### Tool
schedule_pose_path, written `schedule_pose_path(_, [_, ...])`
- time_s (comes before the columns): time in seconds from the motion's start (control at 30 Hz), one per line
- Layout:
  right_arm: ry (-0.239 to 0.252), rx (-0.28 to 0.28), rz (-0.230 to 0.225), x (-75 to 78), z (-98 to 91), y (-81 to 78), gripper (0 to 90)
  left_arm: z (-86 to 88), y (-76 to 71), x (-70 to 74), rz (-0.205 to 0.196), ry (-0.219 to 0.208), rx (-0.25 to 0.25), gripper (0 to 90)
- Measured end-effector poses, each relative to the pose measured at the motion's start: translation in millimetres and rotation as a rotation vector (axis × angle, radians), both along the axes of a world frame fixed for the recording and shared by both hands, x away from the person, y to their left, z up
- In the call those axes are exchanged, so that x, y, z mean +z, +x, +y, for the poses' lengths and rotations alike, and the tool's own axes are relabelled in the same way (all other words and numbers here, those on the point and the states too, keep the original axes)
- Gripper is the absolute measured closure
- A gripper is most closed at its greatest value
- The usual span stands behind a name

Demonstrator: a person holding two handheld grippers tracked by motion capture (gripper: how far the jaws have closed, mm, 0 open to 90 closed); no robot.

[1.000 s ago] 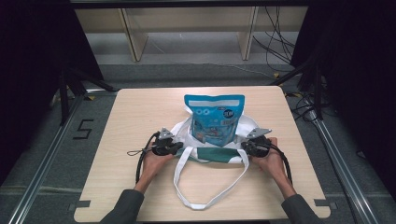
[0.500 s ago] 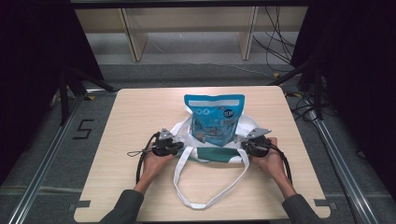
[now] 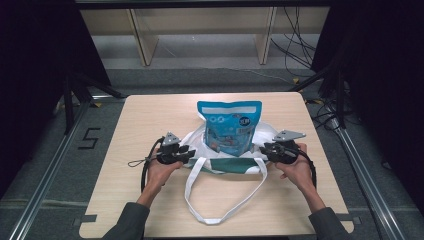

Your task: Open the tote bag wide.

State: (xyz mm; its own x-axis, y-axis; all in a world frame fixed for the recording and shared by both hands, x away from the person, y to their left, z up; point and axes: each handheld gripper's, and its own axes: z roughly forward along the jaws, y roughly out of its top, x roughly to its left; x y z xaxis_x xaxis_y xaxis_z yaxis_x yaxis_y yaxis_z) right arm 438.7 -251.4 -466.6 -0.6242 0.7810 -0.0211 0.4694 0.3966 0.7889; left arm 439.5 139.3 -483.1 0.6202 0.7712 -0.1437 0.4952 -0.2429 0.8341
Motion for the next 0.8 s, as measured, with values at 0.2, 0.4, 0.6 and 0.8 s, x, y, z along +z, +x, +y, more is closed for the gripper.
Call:
schedule_pose_path(0.2, [0.031, -0.010, -0.026, 13.6, -6.1, -5.3, 61.6, 3.4, -7.3, 19.5, -0.012, -0.045, 0.003, 51.6])
schedule_pose_path(0.4, [0.032, -0.016, -0.032, 15.7, -5.9, -8.1, 52.8, 6.3, -13.0, 22.9, -0.001, -0.050, 0.004, 44.9])
schedule_pose_path(0.6, [0.059, -0.033, -0.013, 18.9, -4.4, -14.2, 47.8, 6.6, -21.6, 22.9, 0.019, -0.052, -0.026, 40.1])
schedule_pose_path(0.8, [0.067, -0.038, -0.009, 23.0, -6.9, -18.6, 44.2, 5.0, -29.9, 23.0, 0.023, -0.033, -0.036, 36.9])
